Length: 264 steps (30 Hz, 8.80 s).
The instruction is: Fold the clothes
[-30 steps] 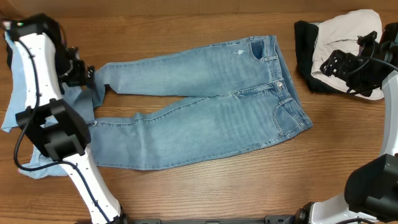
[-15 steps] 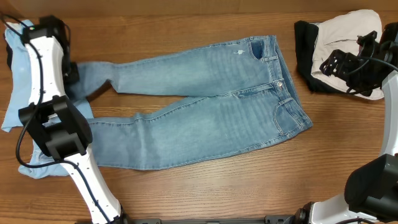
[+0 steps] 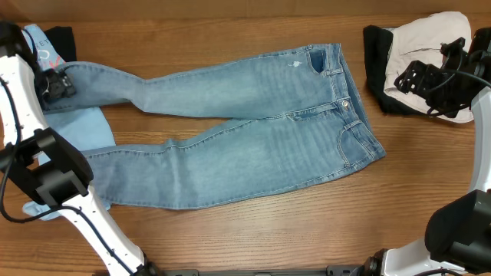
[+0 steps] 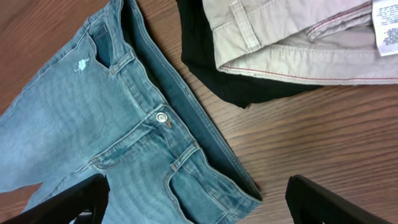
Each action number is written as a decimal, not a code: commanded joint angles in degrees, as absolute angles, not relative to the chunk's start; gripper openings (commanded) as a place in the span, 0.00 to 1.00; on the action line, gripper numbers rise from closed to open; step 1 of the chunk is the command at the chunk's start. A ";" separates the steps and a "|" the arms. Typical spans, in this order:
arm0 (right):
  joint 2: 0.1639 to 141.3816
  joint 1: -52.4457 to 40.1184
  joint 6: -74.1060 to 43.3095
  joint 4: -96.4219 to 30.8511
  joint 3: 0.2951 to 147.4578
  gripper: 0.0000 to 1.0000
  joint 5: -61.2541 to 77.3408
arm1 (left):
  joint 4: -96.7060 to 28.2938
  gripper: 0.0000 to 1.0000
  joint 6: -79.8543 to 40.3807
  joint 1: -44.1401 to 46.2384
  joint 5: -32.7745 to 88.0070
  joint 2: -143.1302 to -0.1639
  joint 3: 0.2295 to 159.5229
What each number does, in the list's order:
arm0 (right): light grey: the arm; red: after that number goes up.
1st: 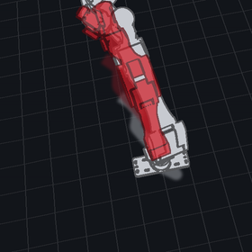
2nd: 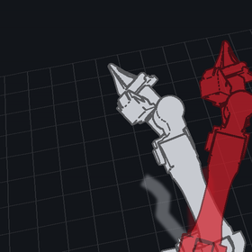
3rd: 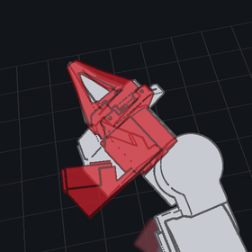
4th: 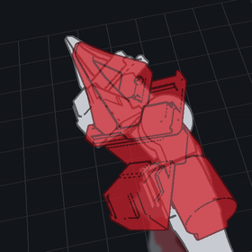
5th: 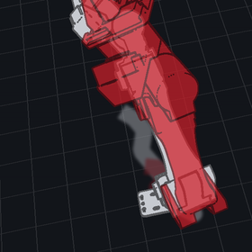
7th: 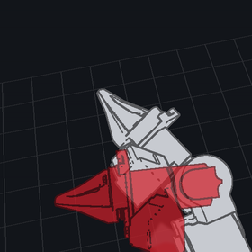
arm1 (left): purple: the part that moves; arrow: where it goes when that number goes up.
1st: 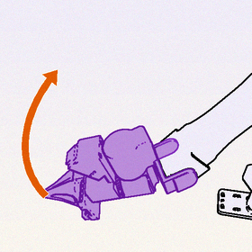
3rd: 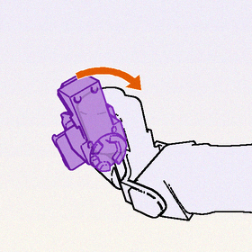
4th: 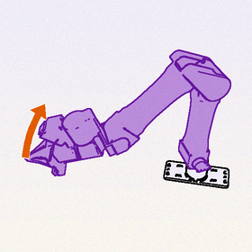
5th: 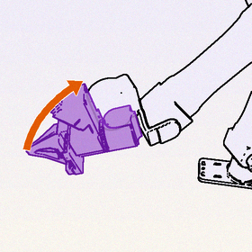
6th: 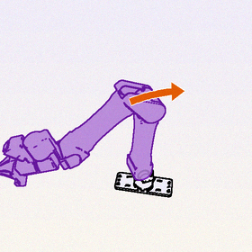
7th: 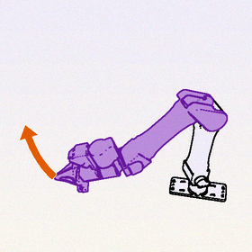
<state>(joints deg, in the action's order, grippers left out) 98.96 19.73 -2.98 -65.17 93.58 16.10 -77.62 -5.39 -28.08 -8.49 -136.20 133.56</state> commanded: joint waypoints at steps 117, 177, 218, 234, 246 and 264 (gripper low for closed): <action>84.99 11.20 -27.77 -40.97 50.19 0.66 10.83 | -26.17 0.82 -46.22 -16.53 -21.06 -66.50 30.55; 83.15 14.85 -37.76 -17.93 36.21 0.04 1.61 | -9.04 0.04 -34.20 -19.97 -14.55 -66.94 31.24; 87.77 7.68 -25.19 -23.40 64.07 0.04 6.46 | -4.95 0.04 -22.70 -19.86 -14.37 -89.73 61.01; 94.28 3.81 -25.43 -14.06 64.10 0.04 3.03 | 8.36 0.51 -21.19 -19.99 -15.68 -97.58 61.08; 94.28 3.81 -25.45 -16.62 64.10 0.04 3.07 | -7.29 1.00 -2.55 -19.84 -4.38 -100.03 71.42; 94.91 3.81 -25.23 -18.33 64.07 0.04 2.31 | 6.20 0.92 1.26 -17.54 -1.37 -121.49 71.50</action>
<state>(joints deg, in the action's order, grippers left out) 94.45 3.70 -25.63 -18.46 62.54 3.81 1.58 0.23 -17.96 -1.80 -119.33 70.59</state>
